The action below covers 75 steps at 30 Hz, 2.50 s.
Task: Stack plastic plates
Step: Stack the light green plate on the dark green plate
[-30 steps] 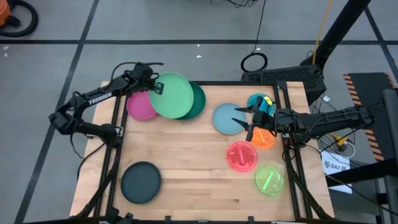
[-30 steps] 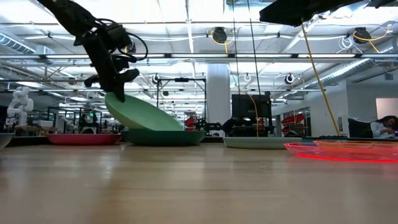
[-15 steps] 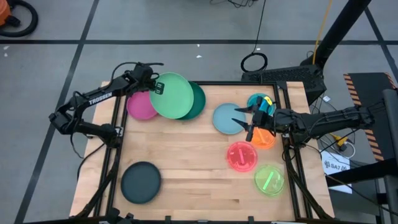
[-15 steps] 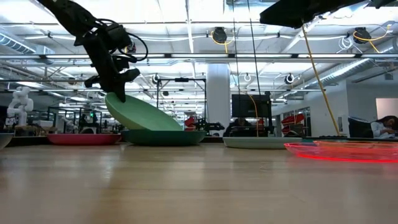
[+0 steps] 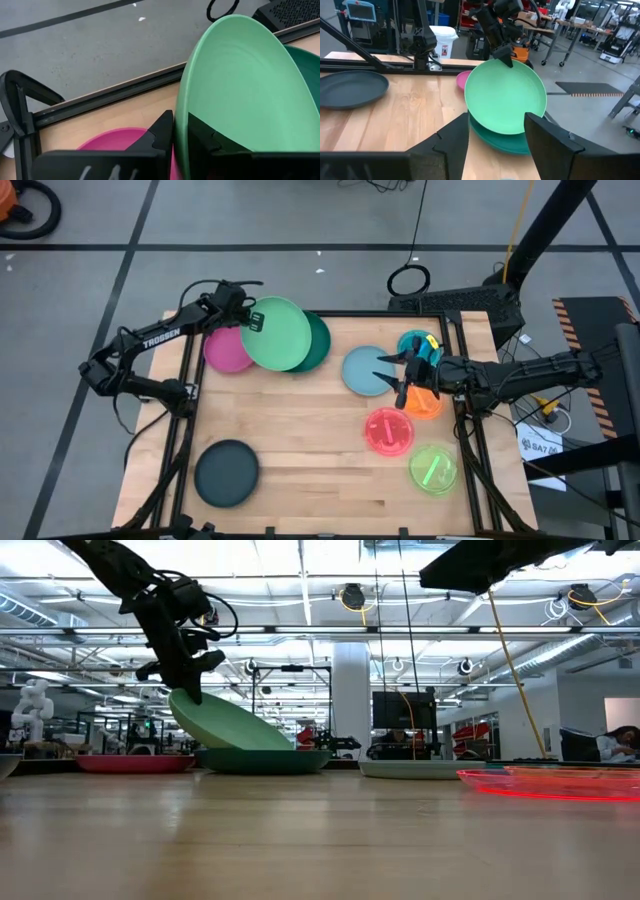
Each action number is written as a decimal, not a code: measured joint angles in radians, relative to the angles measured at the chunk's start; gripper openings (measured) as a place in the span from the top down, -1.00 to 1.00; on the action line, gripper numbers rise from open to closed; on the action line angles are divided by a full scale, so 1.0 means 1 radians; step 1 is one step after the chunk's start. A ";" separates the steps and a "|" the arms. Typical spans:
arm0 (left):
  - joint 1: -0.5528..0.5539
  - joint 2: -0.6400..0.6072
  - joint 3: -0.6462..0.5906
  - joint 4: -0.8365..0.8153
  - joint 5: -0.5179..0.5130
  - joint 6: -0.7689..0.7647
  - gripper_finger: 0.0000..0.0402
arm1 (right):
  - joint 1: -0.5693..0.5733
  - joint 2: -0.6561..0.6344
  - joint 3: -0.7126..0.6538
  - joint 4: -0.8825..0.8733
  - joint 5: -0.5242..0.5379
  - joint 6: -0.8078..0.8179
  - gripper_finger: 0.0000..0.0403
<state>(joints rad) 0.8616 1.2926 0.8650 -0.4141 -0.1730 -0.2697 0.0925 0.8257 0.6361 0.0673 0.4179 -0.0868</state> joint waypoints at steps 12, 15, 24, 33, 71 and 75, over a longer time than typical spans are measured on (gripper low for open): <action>0.000 0.000 0.000 -0.003 0.000 -0.006 0.81 | 0.000 0.000 0.000 -0.020 0.000 0.024 0.09; 0.000 0.000 0.000 -0.004 0.000 -0.006 0.81 | 0.000 0.000 0.000 -0.020 0.000 0.024 0.09; 0.000 0.000 0.000 0.003 0.000 -0.004 0.81 | 0.000 0.000 0.000 -0.020 0.000 0.024 0.09; 0.000 -0.001 0.000 -0.003 0.000 0.003 0.81 | 0.000 0.008 0.000 -0.022 -0.002 0.024 0.09; -0.045 -0.001 0.000 -0.009 -0.001 0.052 0.76 | 0.000 0.013 0.000 -0.020 -0.001 0.034 0.09; -0.045 -0.001 0.000 -0.009 -0.001 0.056 0.56 | 0.000 0.013 0.000 -0.020 0.000 0.034 0.09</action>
<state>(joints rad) 0.8162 1.2919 0.8646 -0.4228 -0.1738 -0.2134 0.0925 0.8387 0.6361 0.0471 0.4175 -0.0525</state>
